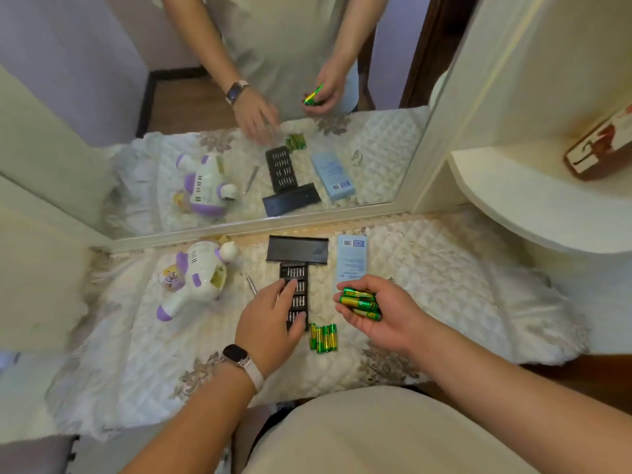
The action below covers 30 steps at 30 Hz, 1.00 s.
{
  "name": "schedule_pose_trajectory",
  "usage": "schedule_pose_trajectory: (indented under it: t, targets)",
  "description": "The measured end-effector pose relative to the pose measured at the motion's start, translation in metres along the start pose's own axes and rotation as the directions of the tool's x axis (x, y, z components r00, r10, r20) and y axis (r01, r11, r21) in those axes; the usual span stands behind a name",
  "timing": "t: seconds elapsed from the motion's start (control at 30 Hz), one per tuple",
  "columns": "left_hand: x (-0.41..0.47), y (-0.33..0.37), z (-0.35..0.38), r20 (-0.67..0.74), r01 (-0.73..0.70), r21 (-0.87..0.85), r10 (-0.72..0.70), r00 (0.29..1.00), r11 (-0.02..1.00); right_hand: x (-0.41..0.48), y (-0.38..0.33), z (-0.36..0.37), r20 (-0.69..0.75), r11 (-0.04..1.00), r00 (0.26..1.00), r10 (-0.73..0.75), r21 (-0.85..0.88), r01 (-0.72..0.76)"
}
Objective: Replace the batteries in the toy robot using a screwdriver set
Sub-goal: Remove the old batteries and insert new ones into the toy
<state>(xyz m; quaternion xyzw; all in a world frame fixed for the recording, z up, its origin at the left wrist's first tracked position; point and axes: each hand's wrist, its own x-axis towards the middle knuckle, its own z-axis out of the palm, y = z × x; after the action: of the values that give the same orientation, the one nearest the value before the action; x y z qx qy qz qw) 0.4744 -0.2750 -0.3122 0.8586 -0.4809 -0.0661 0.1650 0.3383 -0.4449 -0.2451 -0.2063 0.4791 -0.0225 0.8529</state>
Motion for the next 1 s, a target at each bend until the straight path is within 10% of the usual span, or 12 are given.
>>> schedule_pose_trajectory:
  t: [0.5, 1.0]
  targets:
    - [0.116, 0.11, 0.074, 0.335, 0.227, 0.223, -0.294, 0.895, 0.948, 0.005, -0.083, -0.114, -0.04, 0.998, 0.998, 0.054, -0.017, -0.055]
    - [0.122, 0.112, 0.061, 0.194, 0.345, -0.061, -0.328, 0.925, 0.937, 0.031, -0.118, -0.11, -0.037, 0.995, 0.996, 0.077, -0.066, -0.08]
